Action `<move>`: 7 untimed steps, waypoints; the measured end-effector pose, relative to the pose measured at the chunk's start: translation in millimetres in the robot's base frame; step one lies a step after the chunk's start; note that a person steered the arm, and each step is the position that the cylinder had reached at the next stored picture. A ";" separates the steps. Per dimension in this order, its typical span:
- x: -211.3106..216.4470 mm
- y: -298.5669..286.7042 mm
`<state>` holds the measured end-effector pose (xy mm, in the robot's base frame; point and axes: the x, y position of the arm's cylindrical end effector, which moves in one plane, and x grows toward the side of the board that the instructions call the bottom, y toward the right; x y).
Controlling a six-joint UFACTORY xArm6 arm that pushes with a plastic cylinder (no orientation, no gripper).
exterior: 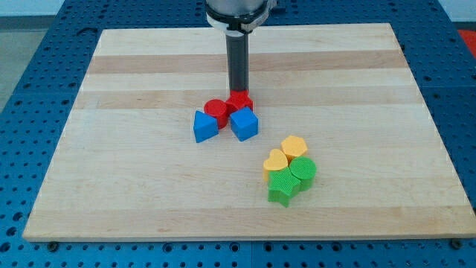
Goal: Point at right side of the green circle
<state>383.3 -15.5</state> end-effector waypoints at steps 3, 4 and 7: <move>11.1 4.8; 11.0 39.2; 90.7 129.1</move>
<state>473.9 113.6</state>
